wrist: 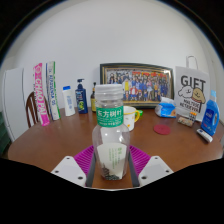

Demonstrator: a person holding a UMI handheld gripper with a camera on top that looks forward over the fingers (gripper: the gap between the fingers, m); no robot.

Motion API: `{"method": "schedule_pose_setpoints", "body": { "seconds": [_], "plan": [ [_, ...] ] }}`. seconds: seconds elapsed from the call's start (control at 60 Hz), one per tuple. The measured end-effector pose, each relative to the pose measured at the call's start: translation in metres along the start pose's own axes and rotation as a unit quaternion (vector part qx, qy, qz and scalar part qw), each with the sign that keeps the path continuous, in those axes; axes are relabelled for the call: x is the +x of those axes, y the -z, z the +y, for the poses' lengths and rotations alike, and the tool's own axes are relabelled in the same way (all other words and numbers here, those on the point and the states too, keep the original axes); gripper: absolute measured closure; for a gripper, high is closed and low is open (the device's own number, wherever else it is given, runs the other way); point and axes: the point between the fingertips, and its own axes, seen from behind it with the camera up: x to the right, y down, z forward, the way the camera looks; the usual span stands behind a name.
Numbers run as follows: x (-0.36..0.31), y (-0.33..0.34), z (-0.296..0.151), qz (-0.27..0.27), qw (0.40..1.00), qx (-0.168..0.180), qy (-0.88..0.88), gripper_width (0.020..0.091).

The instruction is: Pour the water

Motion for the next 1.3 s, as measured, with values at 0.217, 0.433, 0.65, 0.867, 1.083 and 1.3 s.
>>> {"method": "schedule_pose_setpoints", "body": {
  "seconds": [0.217,0.433,0.65,0.867,1.083,1.3],
  "plan": [
    [-0.004,0.003,-0.005,0.016,0.999,0.002,0.029,0.0676],
    [-0.051,-0.003,-0.069,-0.010,0.999,0.026,-0.025,0.0676],
    [-0.114,-0.045,-0.163,-0.093,0.967,0.058,-0.231,0.0676],
    [-0.124,-0.108,-0.217,-0.180,0.828,0.048,-0.529,0.0677],
    [-0.101,-0.155,-0.227,-0.221,0.645,0.039,-0.730,0.0677],
    [-0.080,-0.181,-0.214,-0.233,0.522,0.034,-0.820,0.0677]
  ]
}}
